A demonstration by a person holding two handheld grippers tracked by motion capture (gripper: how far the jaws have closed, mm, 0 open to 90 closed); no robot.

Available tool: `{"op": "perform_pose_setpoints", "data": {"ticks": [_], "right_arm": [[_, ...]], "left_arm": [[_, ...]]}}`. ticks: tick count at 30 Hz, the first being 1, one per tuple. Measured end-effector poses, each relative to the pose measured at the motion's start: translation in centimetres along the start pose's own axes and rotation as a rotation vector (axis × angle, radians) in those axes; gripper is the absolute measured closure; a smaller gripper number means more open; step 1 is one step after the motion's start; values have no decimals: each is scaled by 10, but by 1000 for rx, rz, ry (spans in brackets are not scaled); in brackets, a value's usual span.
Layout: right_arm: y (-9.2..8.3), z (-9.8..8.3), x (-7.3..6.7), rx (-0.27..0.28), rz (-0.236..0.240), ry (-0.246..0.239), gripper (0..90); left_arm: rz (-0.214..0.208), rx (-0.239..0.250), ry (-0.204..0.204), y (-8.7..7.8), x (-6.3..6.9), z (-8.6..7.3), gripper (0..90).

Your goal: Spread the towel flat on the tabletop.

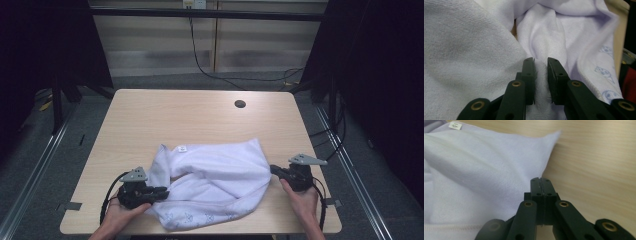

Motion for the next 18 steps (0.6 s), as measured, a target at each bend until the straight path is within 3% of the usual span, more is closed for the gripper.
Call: {"op": "perform_pose_setpoints", "data": {"ticks": [2,3,6,9,12,14,18], "right_arm": [[-9,-8,2,-2,-14,14,900],[-13,-10,2,1,-9,17,897],[-18,-10,-3,25,23,2,784],[-16,-1,-10,63,64,-8,698],[-3,11,-22,68,117,-32,649],[12,19,-32,59,166,-47,612],[47,30,-52,15,252,-85,562]], "left_arm": [[-28,-4,-8,-3,5,-3,742],[-23,4,-2,-4,6,-1,728],[-36,32,-12,-3,8,9,662],[-46,68,23,0,11,24,653],[-57,81,42,11,12,38,715],[-48,52,49,23,10,44,754],[-14,-10,71,46,5,41,727]]}}
Point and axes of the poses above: each handheld gripper's, and its own axes: y roughly forward along the jaws, z roughly out of its top, x roughly to its right, the point moved 4 cm from there along y, roughly forward along the jaws, and after that the axes turned 13 degrees about z, right-handed, at the moved point
